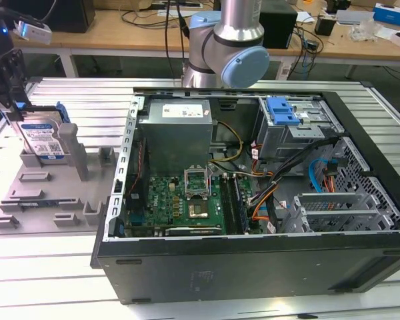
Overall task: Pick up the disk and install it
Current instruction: 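Pick up the disk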
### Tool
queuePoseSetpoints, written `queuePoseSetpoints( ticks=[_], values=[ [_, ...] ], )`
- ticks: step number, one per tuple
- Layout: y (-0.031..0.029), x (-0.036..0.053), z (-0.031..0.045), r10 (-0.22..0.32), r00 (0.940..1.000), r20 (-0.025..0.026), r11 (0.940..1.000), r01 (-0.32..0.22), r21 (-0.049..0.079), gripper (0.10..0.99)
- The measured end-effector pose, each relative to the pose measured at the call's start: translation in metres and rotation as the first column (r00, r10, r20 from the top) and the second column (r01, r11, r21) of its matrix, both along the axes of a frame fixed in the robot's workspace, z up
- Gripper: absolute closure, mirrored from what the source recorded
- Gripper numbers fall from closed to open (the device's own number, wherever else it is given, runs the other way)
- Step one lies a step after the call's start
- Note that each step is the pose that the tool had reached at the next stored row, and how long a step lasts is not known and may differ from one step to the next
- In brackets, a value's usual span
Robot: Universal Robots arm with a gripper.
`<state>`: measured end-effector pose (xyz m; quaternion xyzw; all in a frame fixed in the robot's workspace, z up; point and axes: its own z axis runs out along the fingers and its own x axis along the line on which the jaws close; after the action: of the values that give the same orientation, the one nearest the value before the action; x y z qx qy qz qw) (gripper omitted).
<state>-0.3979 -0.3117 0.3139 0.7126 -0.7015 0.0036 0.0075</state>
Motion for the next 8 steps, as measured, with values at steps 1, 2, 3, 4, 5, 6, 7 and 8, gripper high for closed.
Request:
queuePoseSetpoints(
  ticks=[1,2,3,4,5,6,7,8],
  values=[
    [0.0,0.0,-0.0007,0.0,1.0,-0.0001,1.0,0.0,0.0,0.604],
    [0.0,0.0,-0.0012,0.0,1.0,-0.0001,1.0,0.0,0.0,0.604],
    [0.0,0.0,-0.0016,0.0,1.0,0.0,1.0,0.0,0.0,0.604],
    [0.0,0.0,-0.002,0.0,1.0,0.0,1.0,0.0,0.0,0.604],
    [0.0,0.0,-0.0024,0.0,1.0,0.0,1.0,0.0,0.0,0.604],
    [0.0,0.0,-0.0032,0.0,1.0,-0.0001,1.0,0.0,0.0,0.604],
    [0.0,0.0,-0.0036,0.0,1.0,-0.0001,1.0,0.0,0.0,0.604],
    [0.0,0.0,-0.0039,0.0,1.0,-0.0001,1.0,0.0,0.0,0.604]
  ],
)
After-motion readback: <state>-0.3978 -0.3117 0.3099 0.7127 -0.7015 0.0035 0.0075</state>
